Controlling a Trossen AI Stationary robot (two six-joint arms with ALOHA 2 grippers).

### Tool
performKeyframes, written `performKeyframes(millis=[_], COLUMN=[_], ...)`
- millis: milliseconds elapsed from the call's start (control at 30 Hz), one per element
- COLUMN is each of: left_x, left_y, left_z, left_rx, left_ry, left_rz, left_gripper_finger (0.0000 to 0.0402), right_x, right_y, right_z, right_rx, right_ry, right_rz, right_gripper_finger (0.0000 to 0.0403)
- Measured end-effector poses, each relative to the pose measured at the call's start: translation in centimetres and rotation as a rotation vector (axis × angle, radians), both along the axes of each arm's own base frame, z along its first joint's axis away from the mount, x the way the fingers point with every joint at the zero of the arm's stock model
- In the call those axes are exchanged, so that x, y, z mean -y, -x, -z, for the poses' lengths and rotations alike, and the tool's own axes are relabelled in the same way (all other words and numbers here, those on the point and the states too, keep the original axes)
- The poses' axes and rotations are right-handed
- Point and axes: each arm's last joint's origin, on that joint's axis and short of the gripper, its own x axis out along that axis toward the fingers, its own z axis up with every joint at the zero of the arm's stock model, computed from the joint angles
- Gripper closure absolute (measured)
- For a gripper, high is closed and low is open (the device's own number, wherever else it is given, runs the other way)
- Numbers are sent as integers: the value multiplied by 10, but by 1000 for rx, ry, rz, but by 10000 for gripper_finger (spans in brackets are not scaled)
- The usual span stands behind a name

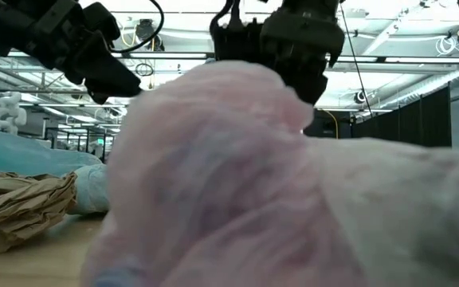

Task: Place trash/remove bag and relplace
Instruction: Put the blue plastic into the trash bin

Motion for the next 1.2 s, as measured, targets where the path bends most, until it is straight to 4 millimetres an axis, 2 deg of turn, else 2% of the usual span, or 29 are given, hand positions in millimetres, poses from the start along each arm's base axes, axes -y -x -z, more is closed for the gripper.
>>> performKeyframes(millis=[200,333,400,467,533,733,900,1100,1200], left_x=[0,0,0,0,0,0,0,-2,-3], left_y=[-1,-1,-1,-1,-1,-1,-1,-3,-5], left_z=[-2,-2,-2,-2,-2,-2,-4,-8,-16], left_rx=[18,17,18,18,18,25,41,81,116], left_ry=[2,1,-1,-4,-4,-3,-3,-28,-63], left_rz=[1,1,-5,-12,-12,-12,-13,-21,-16], left_gripper_finger=[245,245,245,245,245,245,245,245,245], right_x=[7,9,8,8,10,22,33,53,68], right_y=[-7,-10,-8,-5,1,28,52,70,69], right_z=[22,32,28,21,7,-62,-116,-157,-169], right_rx=[-61,-93,-84,-83,-70,51,234,428,509], right_ry=[-51,-74,-67,-70,-66,45,121,231,267], right_rz=[8,-3,-19,-30,-21,58,137,262,300], right_gripper_finger=[252,317,367,388,385,391,394,394,394])
